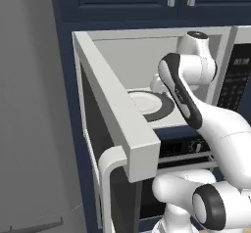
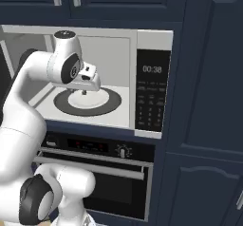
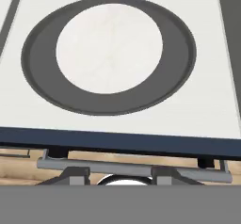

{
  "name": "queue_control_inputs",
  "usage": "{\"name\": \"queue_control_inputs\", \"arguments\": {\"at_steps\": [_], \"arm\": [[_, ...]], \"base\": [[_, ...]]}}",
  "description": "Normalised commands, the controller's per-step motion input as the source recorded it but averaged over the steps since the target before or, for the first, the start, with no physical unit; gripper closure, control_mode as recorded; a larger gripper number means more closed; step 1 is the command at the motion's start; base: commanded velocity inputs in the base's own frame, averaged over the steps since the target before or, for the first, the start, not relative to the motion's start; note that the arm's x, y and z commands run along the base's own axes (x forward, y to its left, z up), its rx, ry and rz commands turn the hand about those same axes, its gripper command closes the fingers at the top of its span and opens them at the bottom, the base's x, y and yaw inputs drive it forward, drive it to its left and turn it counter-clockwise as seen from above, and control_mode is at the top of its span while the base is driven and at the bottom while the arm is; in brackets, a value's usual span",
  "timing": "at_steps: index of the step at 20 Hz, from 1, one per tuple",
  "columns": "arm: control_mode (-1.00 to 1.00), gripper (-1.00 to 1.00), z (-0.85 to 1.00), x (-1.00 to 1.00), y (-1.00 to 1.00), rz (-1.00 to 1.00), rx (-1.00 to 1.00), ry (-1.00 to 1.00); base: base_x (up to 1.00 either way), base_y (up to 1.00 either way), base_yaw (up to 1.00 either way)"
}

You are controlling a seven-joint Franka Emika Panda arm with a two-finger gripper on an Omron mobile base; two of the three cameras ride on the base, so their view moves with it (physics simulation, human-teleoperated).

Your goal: Pick the steak from the counter and place it in the microwave.

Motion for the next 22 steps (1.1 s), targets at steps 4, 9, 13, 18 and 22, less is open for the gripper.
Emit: {"name": "queue_control_inputs", "arguments": {"at_steps": [4,9,13,18,22], "arm": [[1.00,-1.00,0.00,0.00,0.00,0.00,0.00,0.00],[1.00,-1.00,0.00,0.00,0.00,0.00,0.00,0.00],[1.00,-1.00,0.00,0.00,0.00,0.00,0.00,0.00],[1.00,-1.00,0.00,0.00,0.00,0.00,0.00,0.00],[1.00,-1.00,0.00,0.00,0.00,0.00,0.00,0.00]], "base": [[-0.18,-0.01,0.00],[-0.76,-0.24,0.00],[-0.74,-0.24,0.00],[-0.51,-0.20,0.00],[-0.15,-0.01,-0.37]]}}
